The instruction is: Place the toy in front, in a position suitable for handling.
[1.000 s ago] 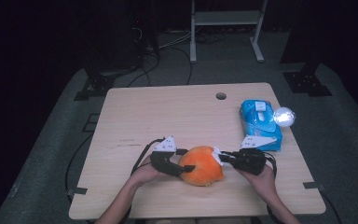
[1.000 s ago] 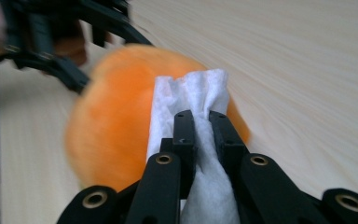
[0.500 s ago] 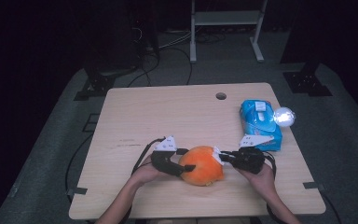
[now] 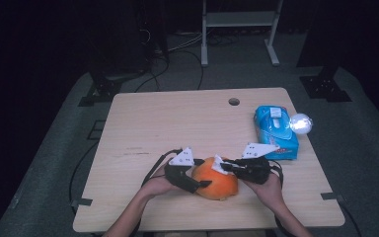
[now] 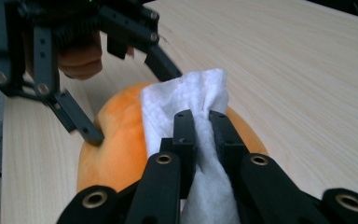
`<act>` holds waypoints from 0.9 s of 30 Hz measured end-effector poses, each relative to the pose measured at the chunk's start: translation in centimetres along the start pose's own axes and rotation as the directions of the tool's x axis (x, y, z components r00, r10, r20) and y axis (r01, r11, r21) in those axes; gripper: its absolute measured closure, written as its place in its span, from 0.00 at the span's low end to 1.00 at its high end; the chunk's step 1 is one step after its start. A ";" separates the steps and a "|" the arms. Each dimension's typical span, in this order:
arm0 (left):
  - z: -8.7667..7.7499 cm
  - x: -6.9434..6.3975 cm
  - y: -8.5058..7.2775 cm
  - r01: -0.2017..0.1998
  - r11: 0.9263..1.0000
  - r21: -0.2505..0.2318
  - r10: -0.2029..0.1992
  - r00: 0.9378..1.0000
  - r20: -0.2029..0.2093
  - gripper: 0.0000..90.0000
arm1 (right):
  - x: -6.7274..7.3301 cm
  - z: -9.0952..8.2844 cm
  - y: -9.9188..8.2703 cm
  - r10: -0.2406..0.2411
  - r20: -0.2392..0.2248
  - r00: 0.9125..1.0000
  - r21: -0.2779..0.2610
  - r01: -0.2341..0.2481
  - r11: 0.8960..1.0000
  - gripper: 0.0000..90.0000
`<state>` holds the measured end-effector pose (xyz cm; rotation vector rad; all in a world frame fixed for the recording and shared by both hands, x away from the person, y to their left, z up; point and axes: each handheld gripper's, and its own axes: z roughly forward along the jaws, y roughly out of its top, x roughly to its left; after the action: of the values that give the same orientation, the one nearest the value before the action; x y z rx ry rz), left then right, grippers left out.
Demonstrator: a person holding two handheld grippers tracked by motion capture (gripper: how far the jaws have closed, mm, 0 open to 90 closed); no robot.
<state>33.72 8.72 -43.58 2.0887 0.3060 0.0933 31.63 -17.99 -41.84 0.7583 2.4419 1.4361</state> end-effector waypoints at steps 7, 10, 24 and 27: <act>0.6 -0.1 0.3 0.061 0.998 0.024 -0.060 0.998 -0.024 0.26 | -0.1 -0.5 0.0 -0.011 0.029 1.000 0.010 0.010 1.000 0.90; 0.7 -1.1 1.2 0.009 0.999 0.045 -0.007 0.999 -0.042 0.30 | 0.8 -0.4 0.8 -0.038 0.013 0.999 -0.015 0.038 0.999 0.90; 0.7 -0.2 0.4 0.051 0.998 0.043 -0.051 0.999 0.006 0.11 | -0.6 -1.2 0.0 -0.025 -0.010 1.000 0.018 0.026 1.000 0.90; 0.6 -0.2 0.3 0.048 0.998 0.032 -0.048 0.999 0.019 0.20 | -0.9 -1.4 0.0 -0.015 0.000 1.000 0.025 0.015 1.000 0.90</act>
<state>33.74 8.01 -43.66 2.1113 0.3475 0.0396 31.79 -19.55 -41.19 0.7444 2.4639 1.4029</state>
